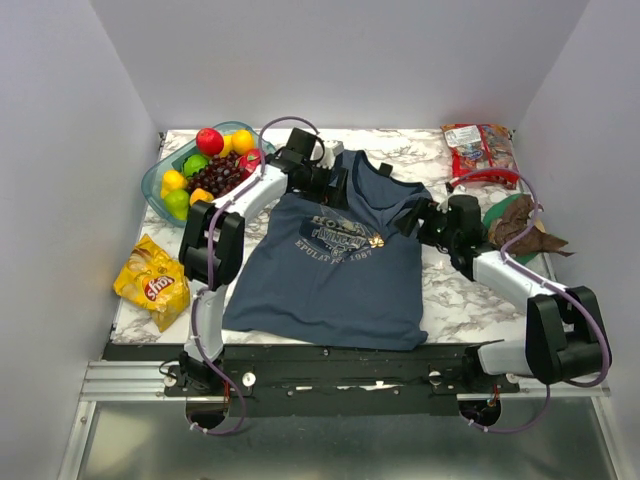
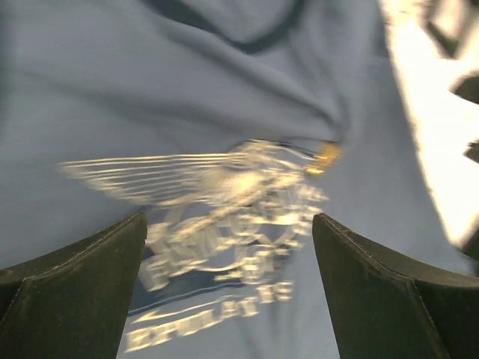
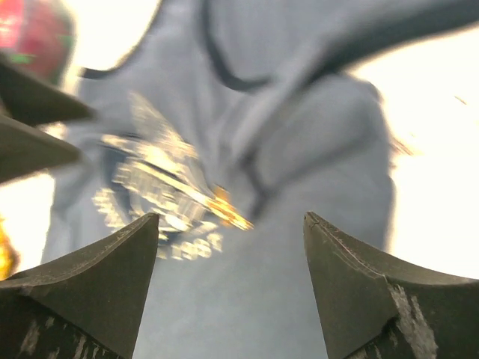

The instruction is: Pin the brooch onto the clothing

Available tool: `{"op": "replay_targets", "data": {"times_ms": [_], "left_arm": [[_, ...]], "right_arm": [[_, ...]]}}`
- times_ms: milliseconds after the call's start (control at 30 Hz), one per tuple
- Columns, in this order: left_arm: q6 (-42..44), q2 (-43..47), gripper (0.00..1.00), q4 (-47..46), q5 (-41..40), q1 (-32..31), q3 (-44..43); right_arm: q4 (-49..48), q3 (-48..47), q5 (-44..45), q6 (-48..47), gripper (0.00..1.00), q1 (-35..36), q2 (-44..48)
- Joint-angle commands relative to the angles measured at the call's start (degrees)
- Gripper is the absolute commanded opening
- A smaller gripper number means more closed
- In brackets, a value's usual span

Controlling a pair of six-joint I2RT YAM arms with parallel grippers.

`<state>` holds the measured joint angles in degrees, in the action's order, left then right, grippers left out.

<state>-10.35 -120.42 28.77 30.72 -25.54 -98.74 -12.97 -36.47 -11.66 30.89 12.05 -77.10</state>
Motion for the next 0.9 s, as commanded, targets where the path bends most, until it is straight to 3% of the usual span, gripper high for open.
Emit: {"op": "replay_targets", "data": {"times_ms": [0,233,400,567,867], "left_arm": [[5.4,-0.5,0.99,7.2,-10.9,3.2,-2.6],[6.6,-5.2,0.99,6.9,-15.2,6.1,-9.5],[8.9,-11.9,0.99,11.5,-21.7,6.3,-17.8],[10.1,-15.2,0.99,14.1,-23.1,6.5,-22.0],[10.5,-12.0,0.99,11.7,-30.3,7.0,-14.6]], "right_arm": [[15.8,-1.6,8.3,-1.7,0.86,0.0,0.4],[20.8,-6.2,8.0,-1.1,0.85,-5.0,-5.2],[22.5,-10.7,7.5,-2.4,0.84,-5.5,-10.2],[23.7,-13.1,6.8,-2.5,0.81,-5.6,-14.2],[24.0,-15.7,5.0,-2.4,0.78,-5.6,-18.0]]}}
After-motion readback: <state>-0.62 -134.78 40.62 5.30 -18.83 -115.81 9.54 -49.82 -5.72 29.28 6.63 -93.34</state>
